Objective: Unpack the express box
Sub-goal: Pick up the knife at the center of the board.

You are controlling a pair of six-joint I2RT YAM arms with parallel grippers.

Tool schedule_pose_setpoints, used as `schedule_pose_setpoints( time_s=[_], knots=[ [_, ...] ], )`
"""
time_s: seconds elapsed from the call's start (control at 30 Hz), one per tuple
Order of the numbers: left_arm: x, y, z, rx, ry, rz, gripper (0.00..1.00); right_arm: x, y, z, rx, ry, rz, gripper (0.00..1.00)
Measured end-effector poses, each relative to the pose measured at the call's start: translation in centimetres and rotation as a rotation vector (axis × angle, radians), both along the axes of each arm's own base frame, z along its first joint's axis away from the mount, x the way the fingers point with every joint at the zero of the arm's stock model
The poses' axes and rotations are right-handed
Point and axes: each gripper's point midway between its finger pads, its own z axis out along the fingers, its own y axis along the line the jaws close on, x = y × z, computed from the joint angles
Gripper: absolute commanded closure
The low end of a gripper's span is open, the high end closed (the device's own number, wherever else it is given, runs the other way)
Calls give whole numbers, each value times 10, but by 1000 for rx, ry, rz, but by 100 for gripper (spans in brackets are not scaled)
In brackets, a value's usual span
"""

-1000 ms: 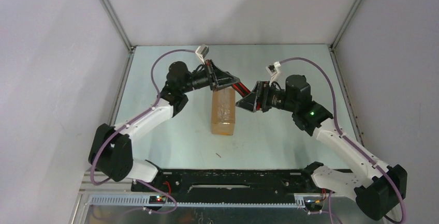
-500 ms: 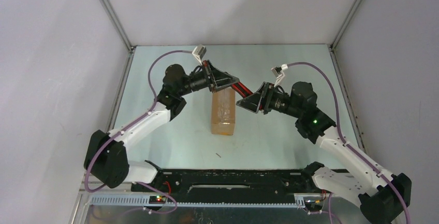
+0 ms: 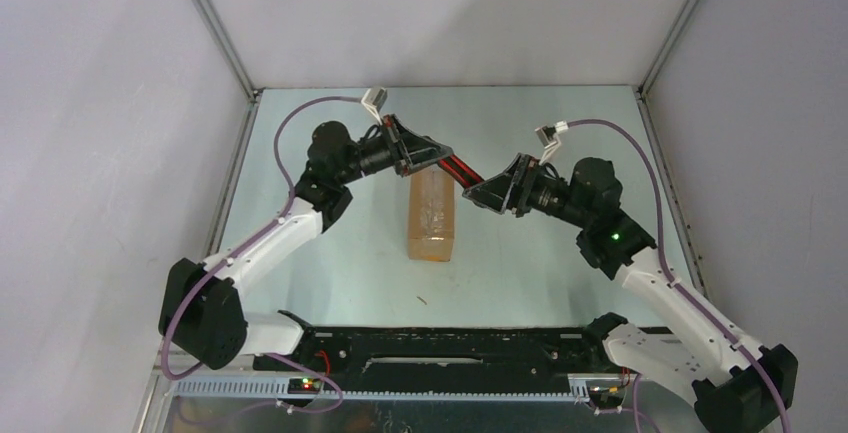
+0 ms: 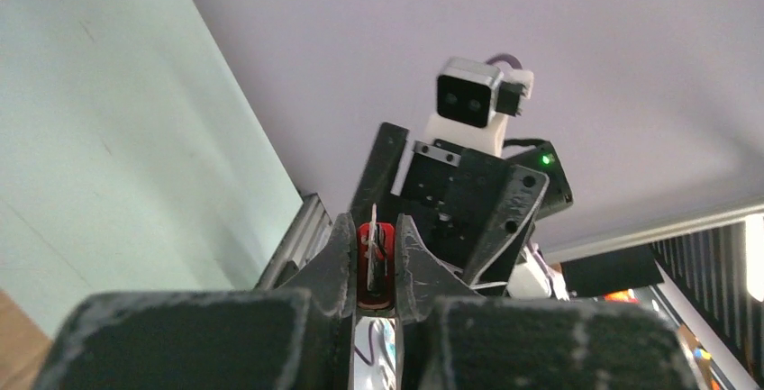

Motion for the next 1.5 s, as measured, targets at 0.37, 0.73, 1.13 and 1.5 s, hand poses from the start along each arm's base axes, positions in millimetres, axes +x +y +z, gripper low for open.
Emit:
schedule_pose_setpoints(
  time_s=[0.37, 0.73, 1.13, 1.5],
  knots=[
    [11, 11, 5, -31, -24, 41, 100, -1, -1, 21, 77, -7, -3, 42],
    [6, 14, 12, -97, -48, 34, 36, 0, 9, 24, 145, 59, 26, 100],
    [13, 34, -17, 51, -74, 68, 24, -7, -2, 2, 26, 57, 71, 100],
    [-1, 51, -30, 133, -132, -12, 21, -23, -11, 11, -62, 12, 135, 100]
  ],
)
